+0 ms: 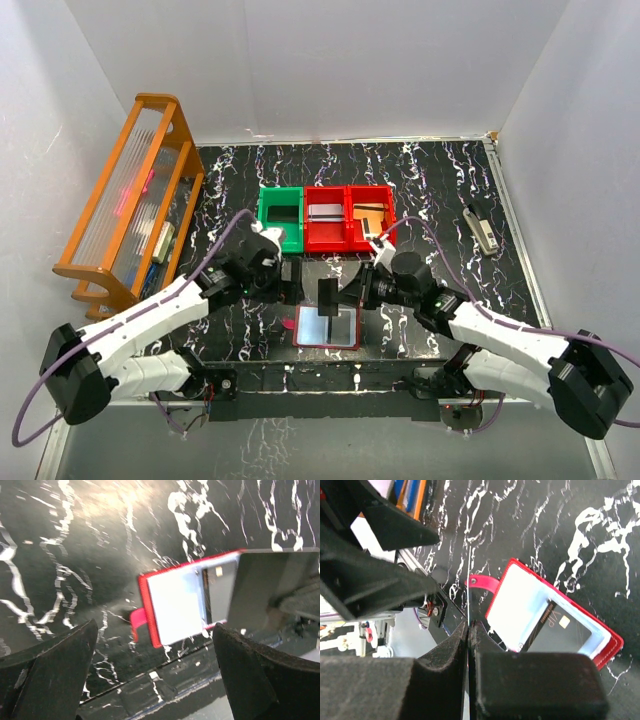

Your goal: Take the credit cards out of the card holder

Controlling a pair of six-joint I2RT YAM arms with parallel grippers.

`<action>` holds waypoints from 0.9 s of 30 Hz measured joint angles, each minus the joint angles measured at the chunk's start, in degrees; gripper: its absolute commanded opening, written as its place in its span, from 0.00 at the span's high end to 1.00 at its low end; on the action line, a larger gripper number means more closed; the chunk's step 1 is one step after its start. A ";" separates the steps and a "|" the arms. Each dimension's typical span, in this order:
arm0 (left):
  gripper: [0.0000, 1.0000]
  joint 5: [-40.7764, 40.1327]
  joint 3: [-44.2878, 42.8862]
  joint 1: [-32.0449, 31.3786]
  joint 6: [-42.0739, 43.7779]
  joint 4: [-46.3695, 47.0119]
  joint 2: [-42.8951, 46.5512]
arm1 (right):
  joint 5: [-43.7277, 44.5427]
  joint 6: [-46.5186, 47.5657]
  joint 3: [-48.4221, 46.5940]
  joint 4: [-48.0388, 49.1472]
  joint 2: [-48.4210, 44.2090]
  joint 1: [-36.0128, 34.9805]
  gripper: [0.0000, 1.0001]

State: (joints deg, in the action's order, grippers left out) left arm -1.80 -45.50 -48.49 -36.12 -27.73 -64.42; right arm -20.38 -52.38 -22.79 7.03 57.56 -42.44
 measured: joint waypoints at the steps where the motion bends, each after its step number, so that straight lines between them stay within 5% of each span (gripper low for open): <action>1: 0.02 -0.63 -0.55 1.27 0.63 -0.61 0.66 | 0.37 1.09 -0.50 -0.04 -0.33 -0.20 1.00; 12: 0.01 -0.04 -1.18 26.53 9.81 -5.31 5.53 | 5.62 17.68 -11.13 -4.31 1.92 -4.42 1.00; 20: 0.01 -2.89 0.70 28.13 14.78 -3.34 12.09 | 12.92 36.63 -24.85 -7.26 10.93 -4.98 1.00; 27: 0.01 -7.17 1.73 28.13 15.82 -1.40 16.98 | 17.09 51.01 -44.59 -13.42 28.13 -4.98 1.00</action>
State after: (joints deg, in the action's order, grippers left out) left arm -8.97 -43.77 -20.36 -20.29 -29.12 -47.44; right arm -3.29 -1.37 -67.37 -6.39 85.69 -47.42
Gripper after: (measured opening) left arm 0.983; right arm 0.009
